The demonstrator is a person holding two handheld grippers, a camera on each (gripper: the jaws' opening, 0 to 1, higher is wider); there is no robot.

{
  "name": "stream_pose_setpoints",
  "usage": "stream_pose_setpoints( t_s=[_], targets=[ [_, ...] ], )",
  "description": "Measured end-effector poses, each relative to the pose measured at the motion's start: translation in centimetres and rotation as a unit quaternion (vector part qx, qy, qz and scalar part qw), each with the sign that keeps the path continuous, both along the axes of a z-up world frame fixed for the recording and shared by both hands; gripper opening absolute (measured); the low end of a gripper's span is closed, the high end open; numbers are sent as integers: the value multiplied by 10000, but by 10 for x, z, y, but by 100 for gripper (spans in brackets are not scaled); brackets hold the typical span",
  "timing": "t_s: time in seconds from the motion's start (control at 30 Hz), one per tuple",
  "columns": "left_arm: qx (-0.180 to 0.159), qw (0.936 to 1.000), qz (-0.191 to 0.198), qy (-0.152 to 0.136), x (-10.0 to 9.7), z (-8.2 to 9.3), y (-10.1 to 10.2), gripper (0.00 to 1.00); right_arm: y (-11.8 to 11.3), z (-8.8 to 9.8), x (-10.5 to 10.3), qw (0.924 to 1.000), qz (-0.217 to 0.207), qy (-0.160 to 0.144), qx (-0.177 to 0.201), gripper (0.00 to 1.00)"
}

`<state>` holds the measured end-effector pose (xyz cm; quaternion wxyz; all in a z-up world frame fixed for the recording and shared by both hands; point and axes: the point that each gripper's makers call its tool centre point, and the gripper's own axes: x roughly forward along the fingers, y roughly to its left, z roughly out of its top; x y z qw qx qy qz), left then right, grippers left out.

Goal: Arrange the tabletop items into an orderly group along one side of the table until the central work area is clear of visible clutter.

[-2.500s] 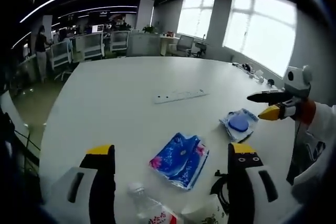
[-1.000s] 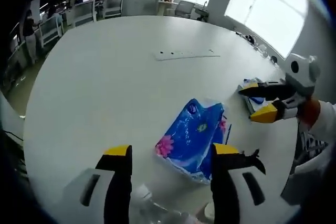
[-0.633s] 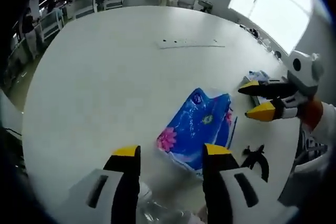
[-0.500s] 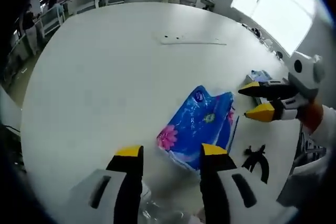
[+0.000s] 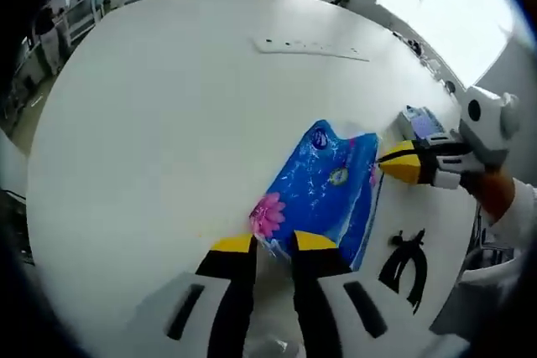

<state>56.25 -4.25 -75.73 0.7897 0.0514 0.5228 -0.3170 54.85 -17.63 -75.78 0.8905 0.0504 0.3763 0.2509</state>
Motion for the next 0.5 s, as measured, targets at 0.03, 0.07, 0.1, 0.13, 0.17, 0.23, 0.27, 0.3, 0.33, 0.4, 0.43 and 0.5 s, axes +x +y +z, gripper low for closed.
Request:
stream_pose_setpoints(
  t_s=[0.03, 0.07, 0.1, 0.13, 0.17, 0.23, 0.27, 0.3, 0.33, 0.4, 0.43, 0.5],
  targets=[
    [7, 10000, 5, 0, 0, 0, 0, 12, 0, 0, -1, 10000, -8, 26, 3, 0],
    [33, 10000, -12, 0, 0, 0, 0, 11, -1, 0, 0, 10000, -8, 13, -10, 0],
    [68, 9999, -74, -22, 0, -1, 1, 8, -1, 0, 0, 10000, -18, 0, -22, 0],
    [78, 9999, -89, -41, 0, -1, 0, 7, -2, 0, 0, 10000, -31, 4, -16, 0],
    [84, 9999, -84, -24, 0, -1, 1, 6, -2, 0, -1, 10000, -42, 33, 12, 0],
    [121, 9999, -107, -30, 0, -2, 1, 2, -3, 0, -1, 10000, -70, 50, 37, 0],
    [104, 9999, -78, -22, 0, -2, 0, 2, -3, 0, -2, 10000, -68, 55, 43, 0],
    [89, 9999, -48, 0, 0, -3, 0, 1, -3, 0, -2, 9999, -74, 72, 54, 0],
    [107, 9999, -69, -8, 0, -3, 0, 0, -5, 0, -2, 9999, -71, 69, 46, 0],
    [102, 9999, -48, -20, 1, -2, -1, 0, -5, 2, -3, 9999, -88, 77, 98, 0],
    [84, 10000, -27, -17, 1, -2, -1, 0, -5, 2, -3, 9999, -87, 84, 91, 0],
    [38, 10000, 40, -15, 2, 0, -2, 0, -6, 4, -3, 9998, -98, 66, 129, 0]
  ],
)
